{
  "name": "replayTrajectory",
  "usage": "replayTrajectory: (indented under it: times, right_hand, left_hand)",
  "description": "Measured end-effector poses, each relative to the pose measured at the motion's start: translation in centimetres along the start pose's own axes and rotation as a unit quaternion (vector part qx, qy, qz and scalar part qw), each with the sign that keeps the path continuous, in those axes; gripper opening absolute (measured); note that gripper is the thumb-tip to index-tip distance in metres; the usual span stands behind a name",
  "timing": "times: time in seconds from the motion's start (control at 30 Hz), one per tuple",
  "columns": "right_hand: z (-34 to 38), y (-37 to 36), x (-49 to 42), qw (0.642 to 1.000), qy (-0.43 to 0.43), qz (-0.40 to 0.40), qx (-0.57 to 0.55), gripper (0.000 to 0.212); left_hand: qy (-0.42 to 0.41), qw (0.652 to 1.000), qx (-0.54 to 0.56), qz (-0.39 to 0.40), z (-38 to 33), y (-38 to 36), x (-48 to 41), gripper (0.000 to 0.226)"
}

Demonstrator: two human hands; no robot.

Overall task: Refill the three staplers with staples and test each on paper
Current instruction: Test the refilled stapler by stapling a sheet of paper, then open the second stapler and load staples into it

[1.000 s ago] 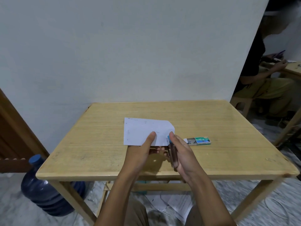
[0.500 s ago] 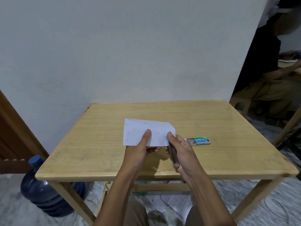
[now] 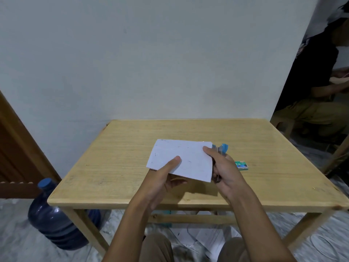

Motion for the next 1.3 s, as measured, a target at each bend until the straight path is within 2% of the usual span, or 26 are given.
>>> replayTrajectory:
  times: [0.07, 0.13, 0.27, 0.37, 0.5, 0.63, 0.7, 0.73, 0.77, 0.83, 0.87, 0.9, 1.03, 1.1, 1.17, 1.23, 1.3]
  right_hand:
    - [0.7, -0.1, -0.3, 0.999, 0.028, -0.007, 0.031, 0.025]
    - [1.3, -0.1, -0.6, 0.997, 0.044, 0.006, 0.06, 0.023]
    - [2.2, -1.4, -0.8, 0.985, 0.061, 0.052, 0.154, 0.021]
    - [2.5, -2.4, -1.3, 0.978, 0.075, 0.019, 0.192, 0.015]
    - [2.4, -2.4, -2.0, 0.973, 0.079, -0.011, 0.219, 0.016]
    - [2.2, -1.4, -2.3, 0.963, 0.067, -0.009, 0.262, 0.006]
    - [2.2, -0.8, -2.3, 0.96, 0.069, -0.014, 0.27, 0.005]
    - [2.1, -0.5, -2.4, 0.96, 0.07, -0.016, 0.271, 0.011]
    - [2.2, -0.4, -2.3, 0.959, 0.07, -0.021, 0.273, 0.017]
    - [2.2, -0.2, -2.3, 0.959, 0.072, -0.028, 0.273, 0.022]
    - [2.2, -0.2, -2.4, 0.959, 0.071, -0.029, 0.272, 0.023]
    - [2.2, -0.2, -2.4, 0.96, 0.068, -0.032, 0.271, 0.023]
    - [2.1, -0.4, -2.6, 0.962, 0.057, -0.028, 0.266, 0.017]
    - [1.8, -0.4, -2.8, 0.963, 0.052, -0.019, 0.264, 0.009]
    - [1.4, -0.2, -3.2, 0.964, 0.044, -0.016, 0.261, 0.009]
    - [1.2, 0.1, -3.5, 0.963, 0.033, -0.014, 0.268, 0.01]
    - [1.2, 0.1, -3.8, 0.962, 0.027, 0.004, 0.272, 0.012]
  left_hand:
    - [0.032, 0.997, 0.063, 0.0, -0.8, 0.9, 0.3, 0.043]
    - [0.036, 0.995, 0.089, -0.019, -1.6, 2.4, 0.3, 0.046]
    - [0.01, 0.997, -0.019, -0.071, -2.5, 4.4, -0.4, 0.031]
    - [-0.039, 0.99, -0.075, -0.117, -3.4, 5.1, -2.0, 0.017]
    - [-0.109, 0.953, -0.184, -0.214, -5.7, 7.8, -6.3, 0.009]
    - [-0.115, 0.924, -0.244, -0.272, -7.5, 11.7, -11.4, 0.013]
    - [-0.114, 0.902, -0.295, -0.295, -8.4, 13.5, -13.4, 0.023]
    - [-0.107, 0.886, -0.327, -0.31, -8.6, 14.3, -14.3, 0.03]
    - [-0.091, 0.858, -0.384, -0.329, -8.7, 15.1, -14.9, 0.04]
    - [-0.067, 0.75, -0.551, -0.361, -8.5, 15.7, -15.3, 0.057]
    - [-0.081, 0.707, -0.607, -0.354, -8.0, 15.4, -15.2, 0.06]
    - [-0.106, 0.687, -0.64, -0.326, -7.2, 14.8, -15.1, 0.059]
    - [-0.122, 0.684, -0.686, -0.214, -3.7, 13.2, -14.7, 0.046]
    - [-0.11, 0.681, -0.693, -0.211, -3.4, 13.5, -14.9, 0.043]
    - [-0.075, 0.685, -0.694, -0.207, -3.8, 14.1, -15.4, 0.041]
    - [-0.04, 0.675, -0.708, -0.204, -4.4, 15.1, -16.3, 0.036]
    - [-0.052, 0.67, -0.707, -0.219, -4.8, 15.4, -16.7, 0.032]
Point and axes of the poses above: each hand's wrist, its own x-axis away from the middle knuckle, its own y-axis out of the back of the hand, z = x × y, the point moved 3 cm from there along -x, towards the middle knuckle, and after that the axes turned 3 degrees about x, right-handed, at the moved point
